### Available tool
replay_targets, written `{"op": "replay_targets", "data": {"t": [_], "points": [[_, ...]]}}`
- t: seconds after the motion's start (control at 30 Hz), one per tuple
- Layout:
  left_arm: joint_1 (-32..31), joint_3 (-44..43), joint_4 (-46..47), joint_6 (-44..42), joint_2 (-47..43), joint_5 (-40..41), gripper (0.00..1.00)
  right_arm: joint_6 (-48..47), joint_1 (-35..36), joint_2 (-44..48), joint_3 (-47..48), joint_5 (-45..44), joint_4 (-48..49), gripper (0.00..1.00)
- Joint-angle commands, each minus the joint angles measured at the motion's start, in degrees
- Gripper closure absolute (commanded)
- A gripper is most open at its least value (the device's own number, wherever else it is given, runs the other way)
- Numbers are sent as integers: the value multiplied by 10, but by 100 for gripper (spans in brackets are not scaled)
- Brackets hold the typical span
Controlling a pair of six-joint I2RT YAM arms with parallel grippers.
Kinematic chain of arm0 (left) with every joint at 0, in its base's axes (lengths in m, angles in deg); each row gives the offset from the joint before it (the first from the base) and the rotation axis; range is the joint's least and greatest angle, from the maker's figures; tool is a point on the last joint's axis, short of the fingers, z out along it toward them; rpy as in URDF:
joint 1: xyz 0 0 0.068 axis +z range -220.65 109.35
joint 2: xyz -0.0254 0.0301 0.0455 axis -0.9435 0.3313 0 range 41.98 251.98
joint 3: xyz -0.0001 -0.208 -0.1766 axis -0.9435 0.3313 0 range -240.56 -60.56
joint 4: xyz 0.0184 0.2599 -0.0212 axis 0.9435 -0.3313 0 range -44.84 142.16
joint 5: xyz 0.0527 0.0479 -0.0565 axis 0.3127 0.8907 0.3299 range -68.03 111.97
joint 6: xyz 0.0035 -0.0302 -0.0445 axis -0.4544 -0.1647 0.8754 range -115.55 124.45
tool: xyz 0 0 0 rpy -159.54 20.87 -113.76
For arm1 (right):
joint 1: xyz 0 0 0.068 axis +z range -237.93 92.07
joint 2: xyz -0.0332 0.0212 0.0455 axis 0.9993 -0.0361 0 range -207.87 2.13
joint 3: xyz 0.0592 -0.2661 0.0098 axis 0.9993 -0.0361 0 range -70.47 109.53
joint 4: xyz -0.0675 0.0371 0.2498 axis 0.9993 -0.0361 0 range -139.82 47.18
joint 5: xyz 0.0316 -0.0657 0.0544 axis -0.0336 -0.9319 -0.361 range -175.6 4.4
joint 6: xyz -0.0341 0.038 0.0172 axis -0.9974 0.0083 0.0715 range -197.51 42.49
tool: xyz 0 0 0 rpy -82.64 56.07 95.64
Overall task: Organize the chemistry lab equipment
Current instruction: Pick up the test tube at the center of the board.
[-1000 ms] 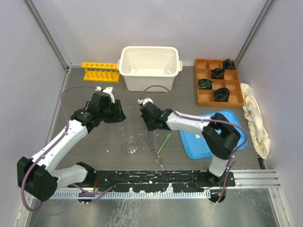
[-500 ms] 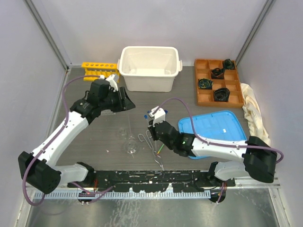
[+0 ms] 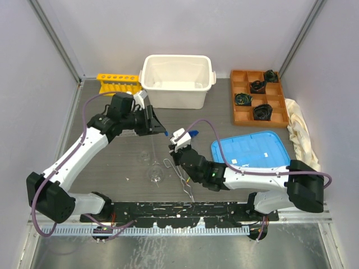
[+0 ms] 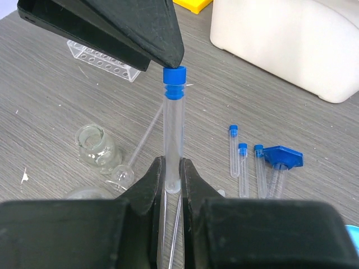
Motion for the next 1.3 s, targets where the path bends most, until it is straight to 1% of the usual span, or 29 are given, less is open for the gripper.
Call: {"op": "replay_targets", "data": {"t": [0.0, 0.57, 0.87, 1.17, 1.27], "points": [[2, -17, -9, -10, -3, -33, 54, -13, 4, -8, 29, -22, 39, 99], [2, 0, 7, 5, 2, -47, 56, -7, 7, -35, 52, -14, 27, 99], [2, 3, 21, 4, 10, -36, 64, -2, 7, -42, 56, -9, 20, 99], [2, 8, 39, 10, 13, -26, 64, 5, 7, -46, 59, -6, 17, 99], [2, 11, 45, 14, 12, -26, 66, 7, 7, -47, 57, -6, 16, 99]]}}
